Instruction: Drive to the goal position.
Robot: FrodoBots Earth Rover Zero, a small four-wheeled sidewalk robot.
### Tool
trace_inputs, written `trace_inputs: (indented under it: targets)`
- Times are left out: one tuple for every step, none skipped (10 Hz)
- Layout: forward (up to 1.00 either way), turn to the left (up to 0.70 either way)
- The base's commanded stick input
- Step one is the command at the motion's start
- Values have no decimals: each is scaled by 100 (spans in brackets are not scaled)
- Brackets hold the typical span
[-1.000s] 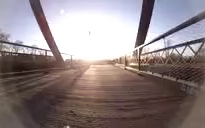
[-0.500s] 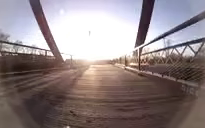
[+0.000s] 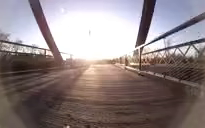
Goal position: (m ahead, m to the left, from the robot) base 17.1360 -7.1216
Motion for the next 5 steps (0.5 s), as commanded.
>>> trace_inputs:
  targets:
    - [70, 0]
    - [70, 0]
    - [70, 0]
    - [70, 0]
    - [70, 0]
